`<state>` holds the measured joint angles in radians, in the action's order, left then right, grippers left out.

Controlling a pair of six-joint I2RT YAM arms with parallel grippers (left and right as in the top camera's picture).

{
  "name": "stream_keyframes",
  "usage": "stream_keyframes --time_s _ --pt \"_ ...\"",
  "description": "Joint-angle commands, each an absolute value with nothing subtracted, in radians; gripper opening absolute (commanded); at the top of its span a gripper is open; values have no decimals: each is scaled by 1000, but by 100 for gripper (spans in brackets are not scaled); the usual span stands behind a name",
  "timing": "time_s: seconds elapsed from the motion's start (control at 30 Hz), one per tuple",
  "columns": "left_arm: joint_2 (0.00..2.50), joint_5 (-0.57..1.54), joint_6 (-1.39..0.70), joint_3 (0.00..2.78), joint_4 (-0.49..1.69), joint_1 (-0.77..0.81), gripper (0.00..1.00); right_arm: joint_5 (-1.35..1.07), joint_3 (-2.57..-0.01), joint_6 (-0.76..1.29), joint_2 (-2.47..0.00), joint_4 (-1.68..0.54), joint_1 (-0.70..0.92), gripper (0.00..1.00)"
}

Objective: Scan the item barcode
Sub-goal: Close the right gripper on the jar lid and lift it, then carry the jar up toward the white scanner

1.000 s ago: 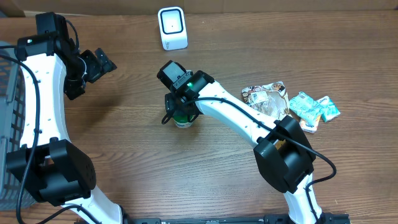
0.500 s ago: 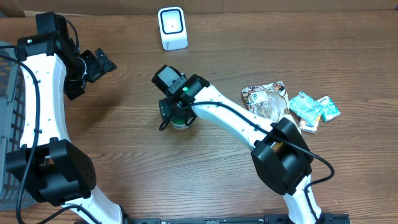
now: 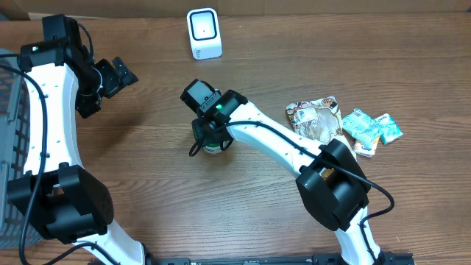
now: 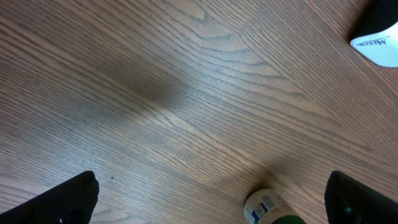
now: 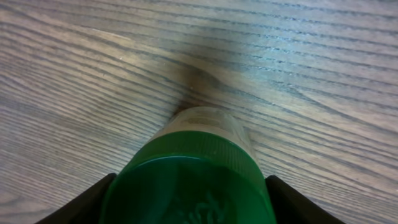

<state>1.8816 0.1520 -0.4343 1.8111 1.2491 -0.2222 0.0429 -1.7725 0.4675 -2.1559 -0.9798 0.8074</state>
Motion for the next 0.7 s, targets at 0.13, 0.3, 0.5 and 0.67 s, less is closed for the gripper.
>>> stream_keyframes --time_s 0.13,0.3,0.5,0.67 --pt "1893 146 -426 1814 1249 -213 100 31 -1789 430 -2167 -985 785 56" --pt "1893 146 -426 1814 1249 -213 100 -39 -1852 297 -2133 -1011 754 56" --pt "1893 146 -426 1814 1249 -213 100 -448 -1882 -90 -2036 -1014 686 56" --pt "1893 146 -426 1814 1249 -213 99 -750 -1882 -367 -1954 -1091 613 57"
